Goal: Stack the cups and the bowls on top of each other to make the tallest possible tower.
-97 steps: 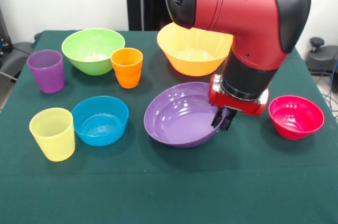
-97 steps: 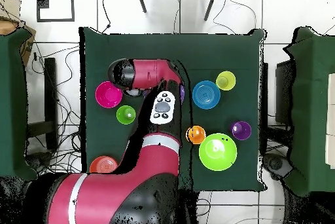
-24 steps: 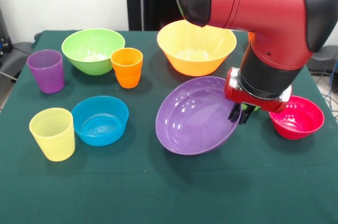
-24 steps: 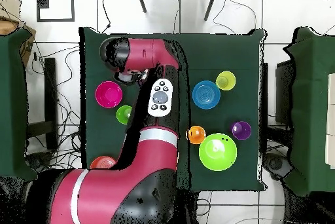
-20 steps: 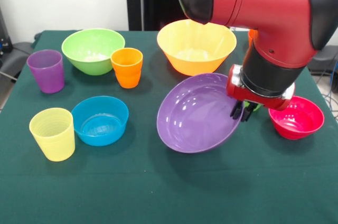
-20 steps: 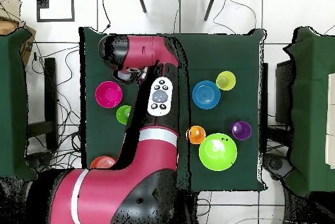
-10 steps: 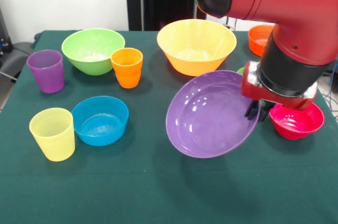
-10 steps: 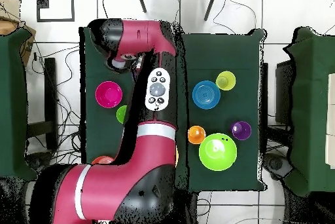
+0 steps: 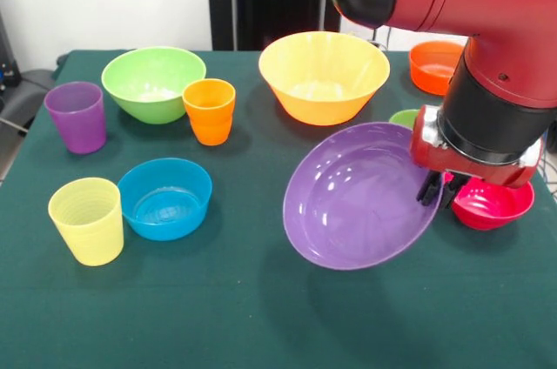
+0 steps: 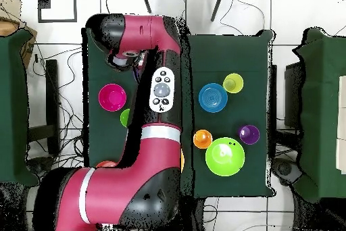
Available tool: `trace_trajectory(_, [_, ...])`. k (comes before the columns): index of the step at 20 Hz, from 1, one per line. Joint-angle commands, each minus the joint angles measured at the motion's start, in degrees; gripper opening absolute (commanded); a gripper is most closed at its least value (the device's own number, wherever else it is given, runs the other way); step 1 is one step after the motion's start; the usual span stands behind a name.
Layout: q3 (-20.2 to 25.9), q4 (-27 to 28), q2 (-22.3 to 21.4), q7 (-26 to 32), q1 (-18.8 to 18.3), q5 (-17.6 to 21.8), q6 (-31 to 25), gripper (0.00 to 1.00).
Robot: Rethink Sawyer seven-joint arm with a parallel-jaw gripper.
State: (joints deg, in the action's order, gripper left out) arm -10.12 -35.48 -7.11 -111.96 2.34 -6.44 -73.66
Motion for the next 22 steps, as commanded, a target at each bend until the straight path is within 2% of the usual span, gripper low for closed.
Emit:
trace_trajectory(1, [3.55, -8.24, -4.3, -4.87, 0.41, -0.12, 3.1, 0.0])
trace_trajectory(5, [3.64, -12.25, -5.8, -4.35, 0.65, 0.31, 6.31, 0.0])
trace_trajectory(9, [3.63, -10.94, -5.21, -4.8, 0.52, 0.29, 5.49, 0.0])
trace_trajectory(13, [3.23, -7.06, -2.8, -6.18, 0.48, 0.43, 3.57, 0.0])
trace_trajectory(22, [3.26, -6.16, -1.45, -6.16, 0.56, 0.72, 3.5, 0.0])
